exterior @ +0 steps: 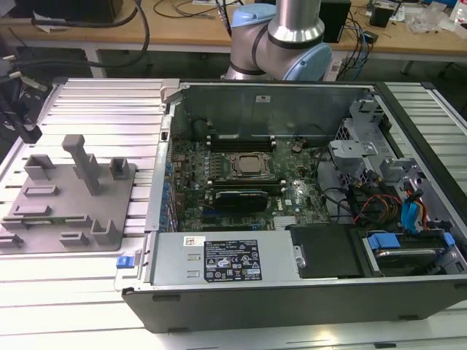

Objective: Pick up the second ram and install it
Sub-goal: 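Reach for the second ram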

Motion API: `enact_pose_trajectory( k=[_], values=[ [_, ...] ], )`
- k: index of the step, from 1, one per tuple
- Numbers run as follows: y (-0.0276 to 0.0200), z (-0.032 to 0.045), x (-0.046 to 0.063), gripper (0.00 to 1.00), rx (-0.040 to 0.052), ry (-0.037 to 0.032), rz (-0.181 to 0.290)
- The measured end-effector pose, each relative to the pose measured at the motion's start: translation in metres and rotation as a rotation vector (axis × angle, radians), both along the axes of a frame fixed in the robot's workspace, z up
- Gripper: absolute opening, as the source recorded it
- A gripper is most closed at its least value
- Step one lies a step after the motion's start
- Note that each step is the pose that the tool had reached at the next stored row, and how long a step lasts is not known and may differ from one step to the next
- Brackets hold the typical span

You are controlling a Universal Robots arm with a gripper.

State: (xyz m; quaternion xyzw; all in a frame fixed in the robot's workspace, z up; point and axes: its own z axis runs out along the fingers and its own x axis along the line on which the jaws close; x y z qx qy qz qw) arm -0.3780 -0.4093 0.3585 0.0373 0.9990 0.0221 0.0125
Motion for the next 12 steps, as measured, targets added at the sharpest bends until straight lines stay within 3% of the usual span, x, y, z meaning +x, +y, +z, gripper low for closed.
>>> enact_pose_trajectory(
  k=[5,7,12],
  values=[
    [-0.0154,-0.0125,-0.01,0.08,-0.0001,0.0,0.0],
    [-0.0195,-0.0186,-0.012,0.08,0.0001,-0.0002,0.0],
    [-0.0219,-0.0327,-0.019,0.08,-0.0001,0.0,0.0]
  ],
)
